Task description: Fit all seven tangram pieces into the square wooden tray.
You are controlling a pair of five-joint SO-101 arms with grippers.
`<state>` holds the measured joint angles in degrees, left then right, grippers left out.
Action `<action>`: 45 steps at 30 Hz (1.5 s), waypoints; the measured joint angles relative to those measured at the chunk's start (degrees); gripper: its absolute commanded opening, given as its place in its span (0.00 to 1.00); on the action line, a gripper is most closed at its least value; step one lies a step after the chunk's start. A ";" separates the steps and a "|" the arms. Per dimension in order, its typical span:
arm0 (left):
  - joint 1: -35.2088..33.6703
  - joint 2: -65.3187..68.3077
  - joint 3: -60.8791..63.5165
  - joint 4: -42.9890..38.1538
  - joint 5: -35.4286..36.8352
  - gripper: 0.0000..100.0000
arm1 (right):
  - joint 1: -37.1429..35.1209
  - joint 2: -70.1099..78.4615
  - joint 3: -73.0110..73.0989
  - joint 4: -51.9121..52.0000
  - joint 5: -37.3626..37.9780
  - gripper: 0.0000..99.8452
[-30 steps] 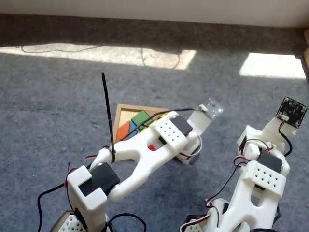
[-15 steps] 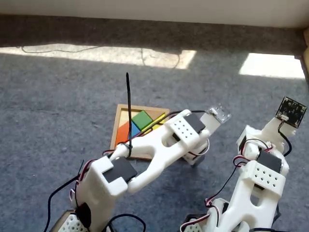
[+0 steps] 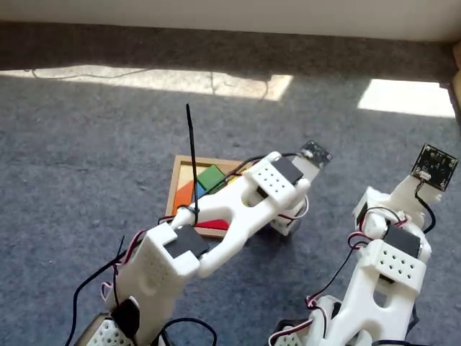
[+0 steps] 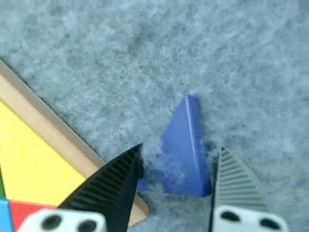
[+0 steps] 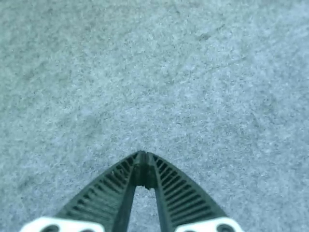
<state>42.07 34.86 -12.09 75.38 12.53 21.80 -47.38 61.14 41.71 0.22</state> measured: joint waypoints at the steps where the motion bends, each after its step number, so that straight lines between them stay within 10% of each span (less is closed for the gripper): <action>1: 0.00 0.00 0.00 0.00 0.26 0.22 | 0.00 0.00 0.00 0.00 0.00 0.01; 28: -0.35 -4.92 0.09 2.37 -2.20 0.00 | -1.41 0.00 0.00 0.00 0.00 0.01; 45: -18.81 -14.59 0.09 8.97 -19.43 0.00 | -6.77 0.00 1.67 -4.92 0.00 0.01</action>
<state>23.25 20.26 -12.00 84.35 -6.90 15.03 -47.38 62.81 36.79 0.22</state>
